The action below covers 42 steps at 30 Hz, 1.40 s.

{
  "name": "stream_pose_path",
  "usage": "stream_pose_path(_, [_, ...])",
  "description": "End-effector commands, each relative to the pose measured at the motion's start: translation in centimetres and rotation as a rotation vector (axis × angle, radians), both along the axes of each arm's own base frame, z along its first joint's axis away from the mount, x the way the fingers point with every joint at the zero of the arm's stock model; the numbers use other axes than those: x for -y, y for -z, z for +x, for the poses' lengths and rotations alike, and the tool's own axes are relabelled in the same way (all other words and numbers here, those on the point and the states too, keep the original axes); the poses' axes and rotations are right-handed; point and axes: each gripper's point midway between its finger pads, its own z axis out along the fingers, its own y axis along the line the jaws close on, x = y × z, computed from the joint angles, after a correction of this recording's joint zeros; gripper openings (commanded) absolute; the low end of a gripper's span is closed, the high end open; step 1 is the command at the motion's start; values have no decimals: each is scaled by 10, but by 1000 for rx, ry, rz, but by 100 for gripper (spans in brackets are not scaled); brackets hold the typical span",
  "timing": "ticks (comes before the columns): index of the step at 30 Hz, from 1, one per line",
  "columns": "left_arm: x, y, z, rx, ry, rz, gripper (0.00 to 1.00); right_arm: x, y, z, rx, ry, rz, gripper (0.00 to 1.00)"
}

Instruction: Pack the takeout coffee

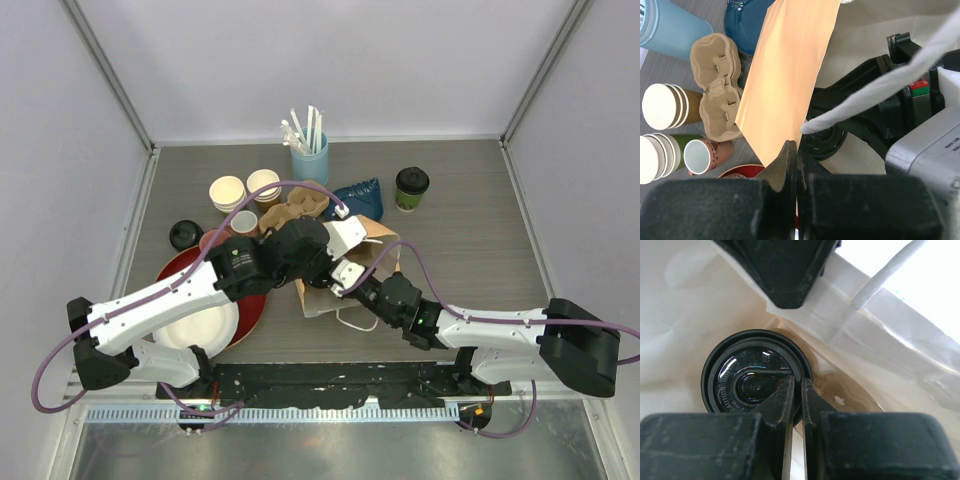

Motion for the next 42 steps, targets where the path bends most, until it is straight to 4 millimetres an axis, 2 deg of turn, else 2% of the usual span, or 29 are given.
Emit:
stream_pose_path(1, [6, -12, -4, -11, 23, -55, 0, 0, -47, 5, 102, 28, 107, 1])
stream_pose_path(5, [7, -10, -10, -32, 55, -54, 0, -6, -36, 6, 100, 10, 90, 1])
stream_pose_path(7, [10, -13, -13, -40, 73, -67, 0, -11, -38, 8, 115, 8, 78, 1])
stream_pose_path(8, [10, -14, -14, -45, 78, -68, 0, -14, -30, 12, 111, 21, 47, 1])
stream_pose_path(13, [13, -20, -20, -69, 116, -91, 0, -22, -29, 20, 154, 32, -13, 1])
stream_pose_path(18, [9, -17, -19, -108, 119, -98, 0, -14, -29, 23, 173, 60, -23, 1])
stream_pose_path(21, [13, -17, -24, -132, 155, -106, 0, -15, -22, 24, 166, 60, -59, 1])
stream_pose_path(27, [13, -27, -25, -149, 182, -136, 0, -3, 2, 33, 102, 82, -120, 1])
stream_pose_path(29, [17, -27, -30, -162, 224, -142, 0, -6, 7, 32, 94, 61, -126, 1])
stream_pose_path(34, [16, -29, -24, -122, 222, -127, 0, -9, 18, 33, 63, 57, -138, 1])
stream_pose_path(37, [12, -26, -24, -95, 259, -85, 0, -3, 25, 38, 11, 108, -160, 1])
stream_pose_path(39, [7, -19, -22, -61, 261, -41, 0, 4, 38, 40, -43, 145, -234, 1])
stream_pose_path(42, [8, -12, -31, -44, 302, -18, 0, 13, 49, 36, -81, 165, -236, 1])
